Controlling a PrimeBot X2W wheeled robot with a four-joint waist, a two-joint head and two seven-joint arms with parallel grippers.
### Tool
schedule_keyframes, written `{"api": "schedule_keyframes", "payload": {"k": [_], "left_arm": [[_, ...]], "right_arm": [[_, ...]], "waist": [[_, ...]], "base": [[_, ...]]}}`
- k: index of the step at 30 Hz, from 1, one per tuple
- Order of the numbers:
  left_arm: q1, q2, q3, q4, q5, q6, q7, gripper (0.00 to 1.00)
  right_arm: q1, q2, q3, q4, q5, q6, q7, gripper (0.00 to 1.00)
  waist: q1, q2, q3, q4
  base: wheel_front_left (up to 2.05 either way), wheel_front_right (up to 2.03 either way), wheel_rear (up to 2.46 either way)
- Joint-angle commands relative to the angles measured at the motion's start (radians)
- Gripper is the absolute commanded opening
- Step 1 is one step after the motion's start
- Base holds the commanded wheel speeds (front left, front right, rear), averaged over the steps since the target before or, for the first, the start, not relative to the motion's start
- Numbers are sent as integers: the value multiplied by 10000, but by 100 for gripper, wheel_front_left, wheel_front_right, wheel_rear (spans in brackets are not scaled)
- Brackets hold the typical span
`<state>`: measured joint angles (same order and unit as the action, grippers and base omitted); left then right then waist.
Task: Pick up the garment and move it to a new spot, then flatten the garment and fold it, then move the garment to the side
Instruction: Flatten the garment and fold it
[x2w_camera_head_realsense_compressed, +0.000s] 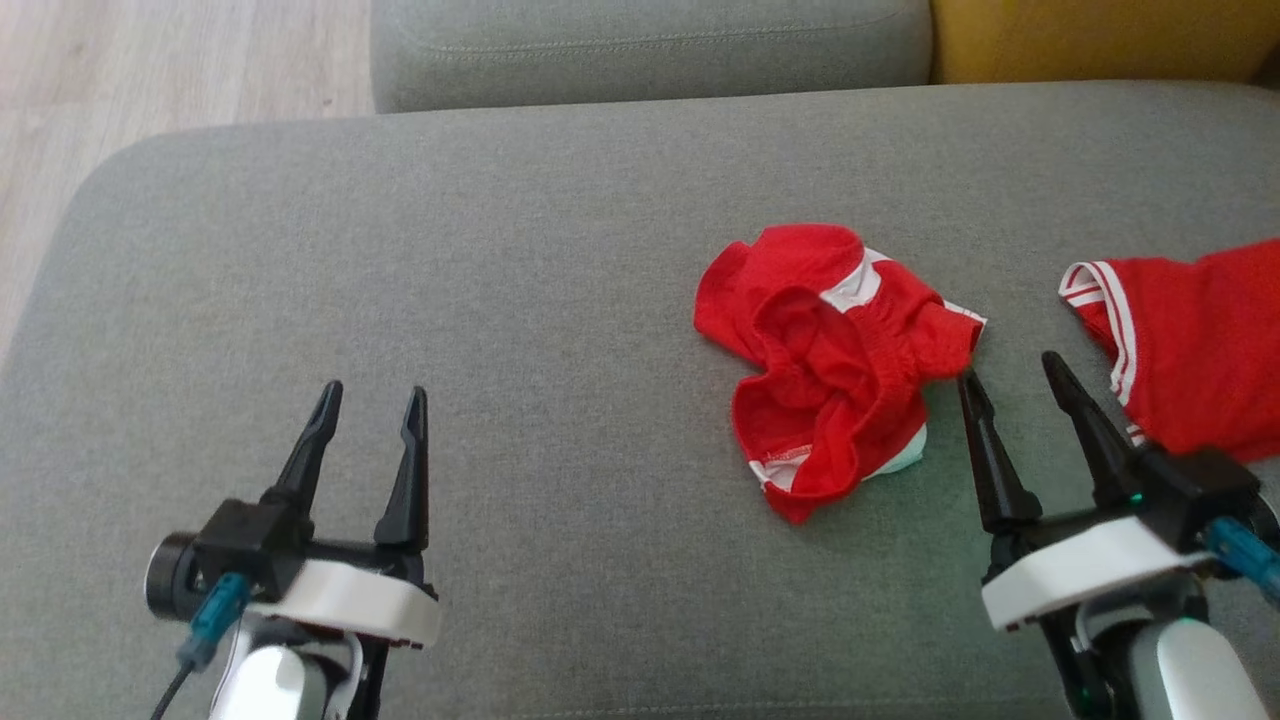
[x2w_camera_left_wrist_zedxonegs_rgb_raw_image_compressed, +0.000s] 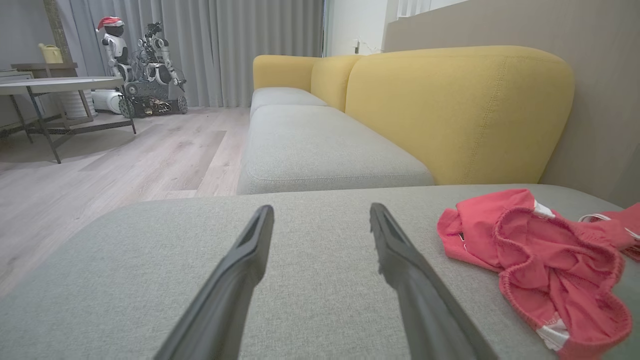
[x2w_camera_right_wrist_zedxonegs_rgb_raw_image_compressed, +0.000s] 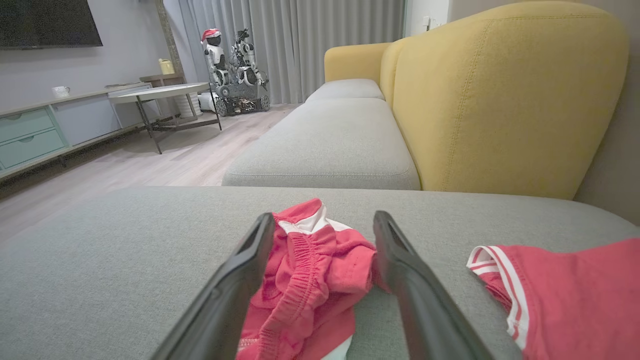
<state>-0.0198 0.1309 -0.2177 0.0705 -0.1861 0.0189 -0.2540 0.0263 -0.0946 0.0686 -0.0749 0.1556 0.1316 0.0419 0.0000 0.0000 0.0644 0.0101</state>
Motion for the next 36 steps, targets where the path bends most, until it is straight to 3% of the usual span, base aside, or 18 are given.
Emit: {"api": "schedule_keyframes", "payload": {"k": [1, 22, 26, 31, 36], "left_arm": [[-247, 217, 359, -378, 45, 80, -36, 100], [-9, 315, 43, -695, 45, 219, 322, 100], [-529, 145, -597, -713, 248, -95, 442, 100], [-1516, -318, -2106, -272, 481, -892, 723, 100], [-2558, -634, -3722, 816, 382, -1338, 892, 100]], "right_arm": [[-97, 26, 157, -536, -84, -9, 61, 100], [229, 324, -117, -959, -65, -9, 320, 100], [165, 338, -123, -975, -55, -9, 344, 100], [-37, 342, -162, -989, -60, -9, 361, 100], [-328, 346, -191, -983, -45, -9, 335, 100]], "waist": [[0, 0, -38, -42], [0, 0, -51, -88], [0, 0, 144, -114], [0, 0, 567, -369], [0, 0, 1118, -795]], "base": [[0, 0, 0], [0, 0, 0], [0, 0, 0], [0, 0, 0], [0, 0, 0]]}}
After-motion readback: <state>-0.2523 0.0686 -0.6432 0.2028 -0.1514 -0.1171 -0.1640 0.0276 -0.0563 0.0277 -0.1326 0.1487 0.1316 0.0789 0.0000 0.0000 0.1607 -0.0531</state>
